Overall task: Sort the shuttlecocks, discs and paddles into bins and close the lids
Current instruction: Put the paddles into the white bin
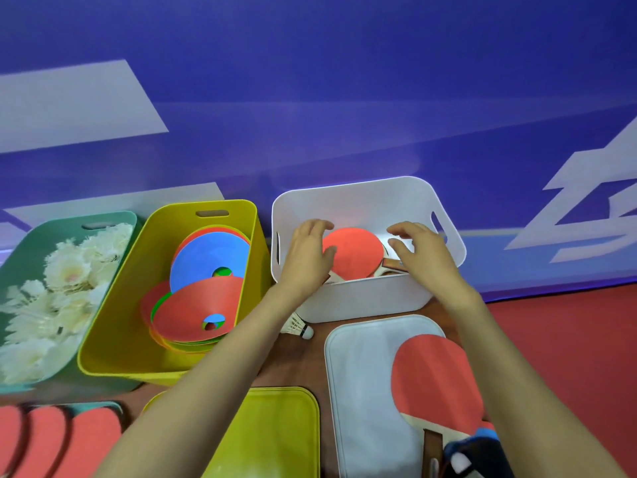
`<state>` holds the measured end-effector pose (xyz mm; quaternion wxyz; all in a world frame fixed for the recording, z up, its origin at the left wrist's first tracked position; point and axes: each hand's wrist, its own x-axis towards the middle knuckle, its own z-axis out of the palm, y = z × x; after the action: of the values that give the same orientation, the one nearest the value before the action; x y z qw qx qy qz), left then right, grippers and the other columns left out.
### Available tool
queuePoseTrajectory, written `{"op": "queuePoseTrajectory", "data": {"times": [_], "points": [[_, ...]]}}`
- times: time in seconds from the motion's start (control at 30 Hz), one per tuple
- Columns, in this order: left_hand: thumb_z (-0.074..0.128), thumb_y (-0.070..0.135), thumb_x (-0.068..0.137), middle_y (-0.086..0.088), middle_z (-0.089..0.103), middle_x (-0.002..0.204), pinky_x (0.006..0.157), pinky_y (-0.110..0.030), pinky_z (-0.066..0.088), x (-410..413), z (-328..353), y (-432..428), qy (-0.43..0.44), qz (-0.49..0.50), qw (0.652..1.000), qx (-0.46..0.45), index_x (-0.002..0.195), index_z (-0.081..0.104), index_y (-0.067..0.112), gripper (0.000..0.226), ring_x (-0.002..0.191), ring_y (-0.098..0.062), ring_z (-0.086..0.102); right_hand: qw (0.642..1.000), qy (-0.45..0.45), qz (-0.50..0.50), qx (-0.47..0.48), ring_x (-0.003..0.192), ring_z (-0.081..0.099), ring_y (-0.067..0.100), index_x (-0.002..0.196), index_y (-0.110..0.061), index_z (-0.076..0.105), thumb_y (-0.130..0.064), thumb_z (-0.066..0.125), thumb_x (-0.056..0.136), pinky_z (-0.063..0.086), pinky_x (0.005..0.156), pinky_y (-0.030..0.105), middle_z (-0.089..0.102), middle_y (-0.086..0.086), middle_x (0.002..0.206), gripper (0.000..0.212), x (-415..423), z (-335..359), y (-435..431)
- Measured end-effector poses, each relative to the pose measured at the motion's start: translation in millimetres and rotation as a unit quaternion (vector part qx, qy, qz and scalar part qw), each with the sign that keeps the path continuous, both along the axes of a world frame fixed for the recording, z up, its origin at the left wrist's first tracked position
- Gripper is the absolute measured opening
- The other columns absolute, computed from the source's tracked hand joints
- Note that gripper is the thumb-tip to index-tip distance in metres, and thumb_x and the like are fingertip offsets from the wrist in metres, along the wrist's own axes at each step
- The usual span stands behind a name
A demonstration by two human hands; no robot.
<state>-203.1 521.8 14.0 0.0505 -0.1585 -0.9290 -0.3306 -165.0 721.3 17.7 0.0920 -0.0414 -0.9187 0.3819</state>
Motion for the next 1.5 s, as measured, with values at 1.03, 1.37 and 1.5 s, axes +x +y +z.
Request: {"op": "queuePoseTrajectory", "data": {"times": [1.03, 1.37, 1.5], "points": [[0.043, 0.044, 0.092, -0.012, 0.068, 0.088, 0.072, -0.042, 0.052, 257.2, -150.4, 91.3, -0.351, -0.035, 0.935, -0.020, 0.104, 0.037, 0.014, 0.033, 0.078, -0.033, 0.066, 0.920, -0.258, -0.282, 0.085, 0.133, 0.027, 0.033, 0.127, -0.012, 0.049, -0.031, 0.058, 0.089, 0.022, 0.107, 0.053, 0.042, 0.014, 0.133, 0.043, 270.6, -130.4, 21.1], [0.049, 0.031, 0.094, -0.014, 0.062, 0.107, 0.070, -0.030, 0.040, 251.2, -140.4, 100.2, -0.373, -0.017, 0.927, -0.024, 0.117, 0.036, 0.005, 0.037, 0.096, -0.034, 0.060, 0.953, -0.265, -0.140, 0.045, 0.102, 0.052, 0.024, 0.099, -0.025, 0.063, -0.056, 0.059, 0.071, 0.047, 0.081, 0.038, 0.058, -0.001, 0.107, 0.042, 287.0, -118.1, 25.2], [0.057, 0.017, 0.089, -0.015, 0.064, 0.102, 0.075, -0.038, 0.051, 245.0, -138.5, 82.7, -0.394, -0.065, 0.917, -0.013, 0.097, 0.048, 0.009, 0.014, 0.090, -0.032, 0.061, 0.952, -0.256, -0.161, 0.052, 0.103, 0.053, 0.026, 0.112, -0.019, 0.057, -0.027, 0.060, 0.084, 0.042, 0.071, 0.032, 0.056, 0.003, 0.112, 0.029, 282.7, -114.4, 15.7]]}}
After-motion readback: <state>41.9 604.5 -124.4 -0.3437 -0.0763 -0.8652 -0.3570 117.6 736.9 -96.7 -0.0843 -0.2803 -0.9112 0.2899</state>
